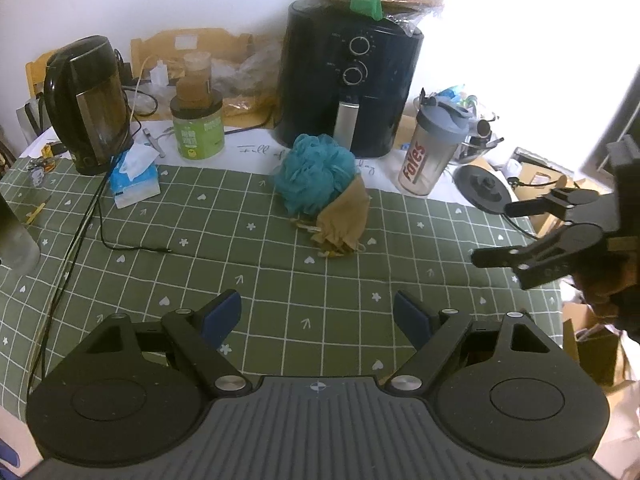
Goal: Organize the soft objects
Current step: 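Reach the right tool to the brown drawstring pouch and grasp it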
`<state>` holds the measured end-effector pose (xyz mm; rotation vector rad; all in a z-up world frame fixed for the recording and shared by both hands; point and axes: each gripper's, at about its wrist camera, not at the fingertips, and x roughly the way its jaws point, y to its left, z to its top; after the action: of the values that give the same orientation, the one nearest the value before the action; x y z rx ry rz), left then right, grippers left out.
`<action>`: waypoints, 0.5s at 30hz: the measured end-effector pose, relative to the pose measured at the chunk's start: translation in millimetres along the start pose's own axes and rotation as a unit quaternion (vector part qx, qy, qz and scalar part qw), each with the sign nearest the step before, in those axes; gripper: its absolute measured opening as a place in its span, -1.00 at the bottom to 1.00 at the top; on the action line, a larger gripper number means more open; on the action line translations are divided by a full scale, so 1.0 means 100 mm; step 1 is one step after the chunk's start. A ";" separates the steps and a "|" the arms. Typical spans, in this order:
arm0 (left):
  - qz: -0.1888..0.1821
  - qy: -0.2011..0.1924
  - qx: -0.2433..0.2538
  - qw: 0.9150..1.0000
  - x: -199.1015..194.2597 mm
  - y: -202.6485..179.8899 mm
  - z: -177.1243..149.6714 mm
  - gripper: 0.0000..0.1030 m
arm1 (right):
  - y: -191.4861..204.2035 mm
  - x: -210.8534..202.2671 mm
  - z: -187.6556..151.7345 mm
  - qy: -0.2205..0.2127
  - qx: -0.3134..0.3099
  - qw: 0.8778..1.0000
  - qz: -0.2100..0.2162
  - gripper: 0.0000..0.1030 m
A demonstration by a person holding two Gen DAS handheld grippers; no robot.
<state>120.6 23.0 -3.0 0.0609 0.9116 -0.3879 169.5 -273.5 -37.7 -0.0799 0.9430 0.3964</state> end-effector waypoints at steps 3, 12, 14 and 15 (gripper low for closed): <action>-0.003 0.000 0.002 1.000 0.02 0.03 0.01 0.62 | -0.06 0.16 0.02 0.003 0.010 1.000 0.010 1.00; -0.009 -0.006 -0.004 1.000 0.06 0.16 0.09 0.62 | -0.08 0.61 0.17 0.005 -0.023 1.000 0.021 1.00; -0.009 -0.006 -0.007 1.000 0.07 0.20 0.11 0.62 | -0.07 0.72 0.20 0.002 -0.032 0.999 0.024 1.00; -0.010 -0.006 -0.008 1.000 0.07 0.21 0.11 0.62 | -0.06 0.77 0.21 0.000 -0.037 0.999 0.025 0.99</action>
<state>140.0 37.7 -3.7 0.0359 0.9039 -0.3985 228.1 -251.1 -87.9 -0.1247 0.9324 0.4784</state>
